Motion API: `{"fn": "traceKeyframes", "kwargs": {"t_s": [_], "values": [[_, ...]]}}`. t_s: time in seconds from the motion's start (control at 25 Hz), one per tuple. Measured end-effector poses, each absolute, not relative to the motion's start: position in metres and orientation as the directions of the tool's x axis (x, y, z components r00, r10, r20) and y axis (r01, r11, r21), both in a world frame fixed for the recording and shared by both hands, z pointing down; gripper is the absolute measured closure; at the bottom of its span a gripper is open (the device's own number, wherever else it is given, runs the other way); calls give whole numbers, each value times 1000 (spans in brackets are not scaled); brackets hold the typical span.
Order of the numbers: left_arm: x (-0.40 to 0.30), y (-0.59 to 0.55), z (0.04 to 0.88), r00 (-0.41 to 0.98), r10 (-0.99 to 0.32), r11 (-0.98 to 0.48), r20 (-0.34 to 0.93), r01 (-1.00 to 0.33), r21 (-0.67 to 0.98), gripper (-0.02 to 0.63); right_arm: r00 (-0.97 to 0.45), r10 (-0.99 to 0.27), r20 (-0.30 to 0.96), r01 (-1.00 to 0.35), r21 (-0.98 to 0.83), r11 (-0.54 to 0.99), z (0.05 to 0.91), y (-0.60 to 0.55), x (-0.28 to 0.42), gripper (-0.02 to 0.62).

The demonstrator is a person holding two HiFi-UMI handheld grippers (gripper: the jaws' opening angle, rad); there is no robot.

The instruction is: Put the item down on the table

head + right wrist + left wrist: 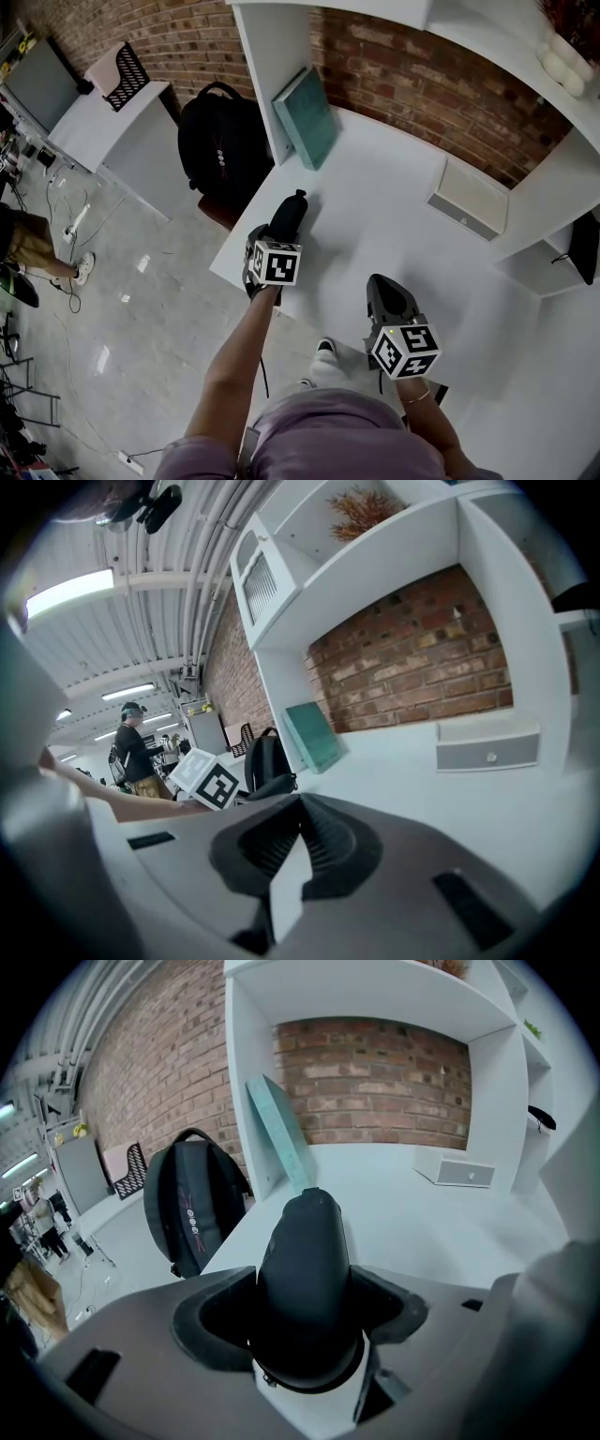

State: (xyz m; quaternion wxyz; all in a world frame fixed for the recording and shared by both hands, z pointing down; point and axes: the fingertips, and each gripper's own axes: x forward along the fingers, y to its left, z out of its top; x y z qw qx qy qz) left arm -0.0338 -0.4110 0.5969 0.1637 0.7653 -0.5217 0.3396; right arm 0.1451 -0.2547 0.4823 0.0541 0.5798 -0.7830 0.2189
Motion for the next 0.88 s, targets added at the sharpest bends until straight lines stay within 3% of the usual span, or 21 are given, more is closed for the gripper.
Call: {"fn": "traceKeyframes", "kwargs": {"t_s": [0.88], "values": [[-23, -432, 612, 216, -641, -416, 736, -904, -96, 291, -296, -889, 350, -938, -283, 201, 486, -262, 158, 594]]}}
